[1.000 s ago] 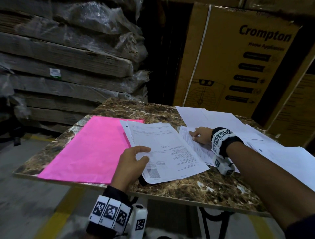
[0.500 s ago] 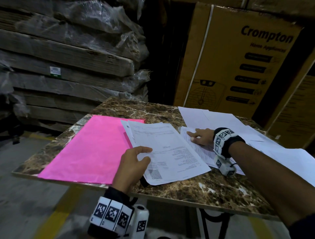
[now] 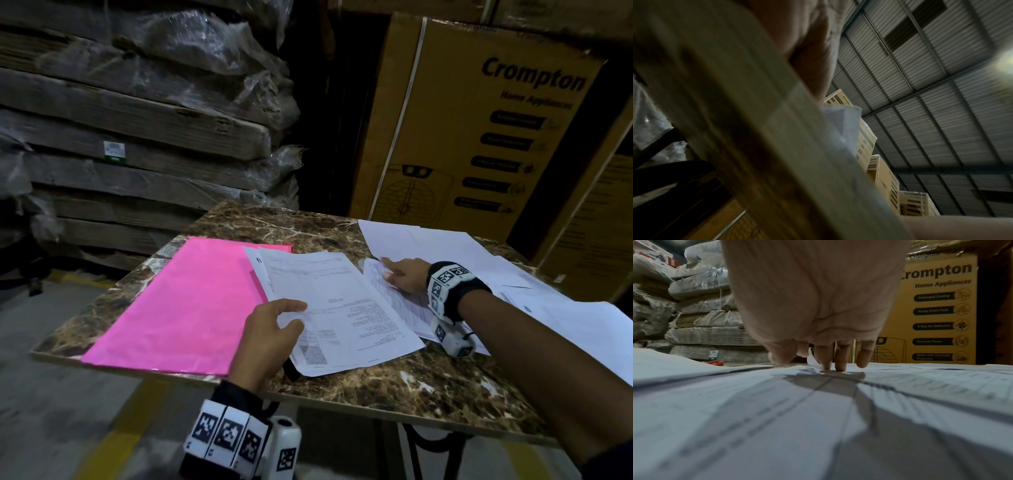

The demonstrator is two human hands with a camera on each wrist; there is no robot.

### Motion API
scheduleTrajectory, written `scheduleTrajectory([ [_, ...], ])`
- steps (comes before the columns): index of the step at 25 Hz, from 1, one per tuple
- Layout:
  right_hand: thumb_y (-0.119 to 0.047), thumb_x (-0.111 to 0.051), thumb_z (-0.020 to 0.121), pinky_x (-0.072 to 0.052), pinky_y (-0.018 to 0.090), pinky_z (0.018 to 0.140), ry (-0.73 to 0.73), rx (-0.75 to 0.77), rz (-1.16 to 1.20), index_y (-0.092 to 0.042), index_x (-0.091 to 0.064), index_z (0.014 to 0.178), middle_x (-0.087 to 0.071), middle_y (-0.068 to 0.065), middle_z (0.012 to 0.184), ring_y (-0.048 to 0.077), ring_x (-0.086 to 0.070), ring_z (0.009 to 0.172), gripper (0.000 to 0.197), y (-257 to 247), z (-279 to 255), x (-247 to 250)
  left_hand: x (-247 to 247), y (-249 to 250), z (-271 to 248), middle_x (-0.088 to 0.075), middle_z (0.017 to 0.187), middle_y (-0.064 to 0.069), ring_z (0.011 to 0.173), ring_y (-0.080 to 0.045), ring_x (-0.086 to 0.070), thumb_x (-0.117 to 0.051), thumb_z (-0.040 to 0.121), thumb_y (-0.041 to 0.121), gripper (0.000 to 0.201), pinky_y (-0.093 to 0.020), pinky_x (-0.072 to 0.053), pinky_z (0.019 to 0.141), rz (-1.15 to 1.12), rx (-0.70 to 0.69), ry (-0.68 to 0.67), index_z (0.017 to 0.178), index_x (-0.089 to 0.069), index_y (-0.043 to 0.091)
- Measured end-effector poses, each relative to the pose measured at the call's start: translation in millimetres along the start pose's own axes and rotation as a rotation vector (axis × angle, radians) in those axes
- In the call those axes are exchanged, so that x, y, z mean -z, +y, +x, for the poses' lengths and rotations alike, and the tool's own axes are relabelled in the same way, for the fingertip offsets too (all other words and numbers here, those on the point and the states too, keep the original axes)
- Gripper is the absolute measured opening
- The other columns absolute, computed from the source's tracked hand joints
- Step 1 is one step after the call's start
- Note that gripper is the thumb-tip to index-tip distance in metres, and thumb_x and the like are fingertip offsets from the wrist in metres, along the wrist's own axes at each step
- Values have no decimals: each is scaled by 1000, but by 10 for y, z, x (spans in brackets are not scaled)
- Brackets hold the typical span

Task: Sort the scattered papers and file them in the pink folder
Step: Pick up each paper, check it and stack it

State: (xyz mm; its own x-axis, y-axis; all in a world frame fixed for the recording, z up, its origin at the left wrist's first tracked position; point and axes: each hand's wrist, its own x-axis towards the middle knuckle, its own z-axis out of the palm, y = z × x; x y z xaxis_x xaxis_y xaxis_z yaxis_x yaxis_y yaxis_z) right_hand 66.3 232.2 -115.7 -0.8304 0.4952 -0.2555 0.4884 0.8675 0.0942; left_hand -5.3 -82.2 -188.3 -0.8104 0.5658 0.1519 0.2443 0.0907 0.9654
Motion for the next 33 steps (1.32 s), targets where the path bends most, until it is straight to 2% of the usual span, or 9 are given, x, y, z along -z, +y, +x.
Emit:
scheduleTrajectory([
  [3,-41,-26,108,-39,41,106,76,-33,33,-11,-24,156,-49,20,145,38,-47,130,56,9,31,-10,3,7,-1,-67,120,4,115,-17,-61,-62,86,5,29,-42,-52,99,11,1,6,106,-74,23],
  [7,-37,-45,103,-44,31,87,218,2,97,-18,-52,143,-65,15,127,33,-59,112,45,83,15,4,0,39,-8,-65,123,2,117,-18,-59,-62,87,5,28,-40,-51,100,22,-1,4,106,-73,22],
  [13,-14,-69,90,-55,39,89,806,164,263,-18,-73,118,-73,14,112,31,-69,102,29,-133,-369,211,19,38,-15,-66,121,1,116,-19,-59,-62,87,5,27,-36,-51,97,28,-5,4,104,-73,23],
  [15,-5,-74,85,-60,41,82,987,259,349,-14,-76,110,-75,10,105,25,-74,90,26,-229,-539,274,10,37,-10,-65,121,1,115,-18,-59,-61,87,4,27,-30,-50,92,20,-5,1,104,-72,22],
  [19,3,-77,80,-62,32,76,1204,432,617,-7,-77,105,-76,5,99,15,-74,82,27,-447,-907,346,1,16,-4,-65,122,1,115,-19,-60,-62,87,4,28,-33,-53,93,-8,4,0,105,-72,23],
  [23,2,-76,83,-60,22,71,1262,352,1156,-14,-71,113,-75,-7,98,8,-73,79,34,-558,-1215,410,10,19,19,-63,126,0,118,-18,-58,-63,87,7,31,-36,-52,97,51,-20,0,112,-71,23],
  [27,-1,-73,86,-58,23,64,1254,81,1623,-6,-69,118,-75,9,99,16,-71,74,33,-266,-1240,306,27,31,25,-62,128,-1,117,-18,-59,-62,87,6,39,-30,-51,93,32,-26,-10,123,-66,23],
  [30,0,-71,88,-57,21,62,1096,-176,1690,0,-65,124,-71,15,96,18,-67,69,37,-105,-1207,-14,31,7,41,-59,134,-2,122,-21,-58,-62,90,9,45,-39,-51,100,31,-41,2,133,-58,22],
  [33,2,-74,84,-58,23,59,961,-307,1667,4,-66,119,-71,18,91,24,-69,67,36,-152,-1262,-328,10,3,40,-52,145,-1,131,-19,-51,-62,97,26,50,-46,-44,109,-24,-52,28,144,-47,23],
])
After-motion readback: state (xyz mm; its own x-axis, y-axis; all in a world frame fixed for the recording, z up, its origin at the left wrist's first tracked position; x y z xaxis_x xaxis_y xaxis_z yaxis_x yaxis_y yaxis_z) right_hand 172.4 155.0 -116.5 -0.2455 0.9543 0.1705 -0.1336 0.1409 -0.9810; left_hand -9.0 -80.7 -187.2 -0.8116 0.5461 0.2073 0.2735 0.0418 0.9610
